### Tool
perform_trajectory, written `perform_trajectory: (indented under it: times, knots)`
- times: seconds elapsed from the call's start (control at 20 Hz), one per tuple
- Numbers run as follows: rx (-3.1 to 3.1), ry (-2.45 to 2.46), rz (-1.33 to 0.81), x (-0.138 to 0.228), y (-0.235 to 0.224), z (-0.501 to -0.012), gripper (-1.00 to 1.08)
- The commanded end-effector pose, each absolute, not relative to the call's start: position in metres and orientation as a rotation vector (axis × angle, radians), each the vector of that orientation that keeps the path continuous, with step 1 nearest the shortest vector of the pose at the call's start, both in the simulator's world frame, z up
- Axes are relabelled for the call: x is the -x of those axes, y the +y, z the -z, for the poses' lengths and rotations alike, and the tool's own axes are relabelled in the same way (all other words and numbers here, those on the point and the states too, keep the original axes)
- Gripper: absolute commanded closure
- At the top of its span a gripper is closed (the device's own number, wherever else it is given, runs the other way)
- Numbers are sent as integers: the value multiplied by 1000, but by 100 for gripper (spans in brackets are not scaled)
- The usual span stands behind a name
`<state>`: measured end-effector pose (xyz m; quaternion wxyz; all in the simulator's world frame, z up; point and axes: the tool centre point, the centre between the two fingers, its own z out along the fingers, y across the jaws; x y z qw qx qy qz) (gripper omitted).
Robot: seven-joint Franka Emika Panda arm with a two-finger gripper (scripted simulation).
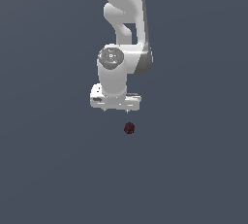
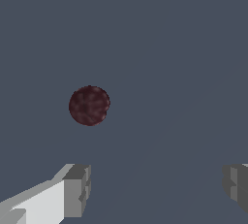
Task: Pick up the object and move it to a goal position.
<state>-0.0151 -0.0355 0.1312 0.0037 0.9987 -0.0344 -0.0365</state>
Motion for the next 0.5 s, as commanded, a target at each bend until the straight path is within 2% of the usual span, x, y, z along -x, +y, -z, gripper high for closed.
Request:
perform_trajectory:
  times: [0.0,0.45]
  knots:
    - [-3130,-108,114,15,-36,-131,-92]
    - [-3144,7,125,15,-14,-132,-92]
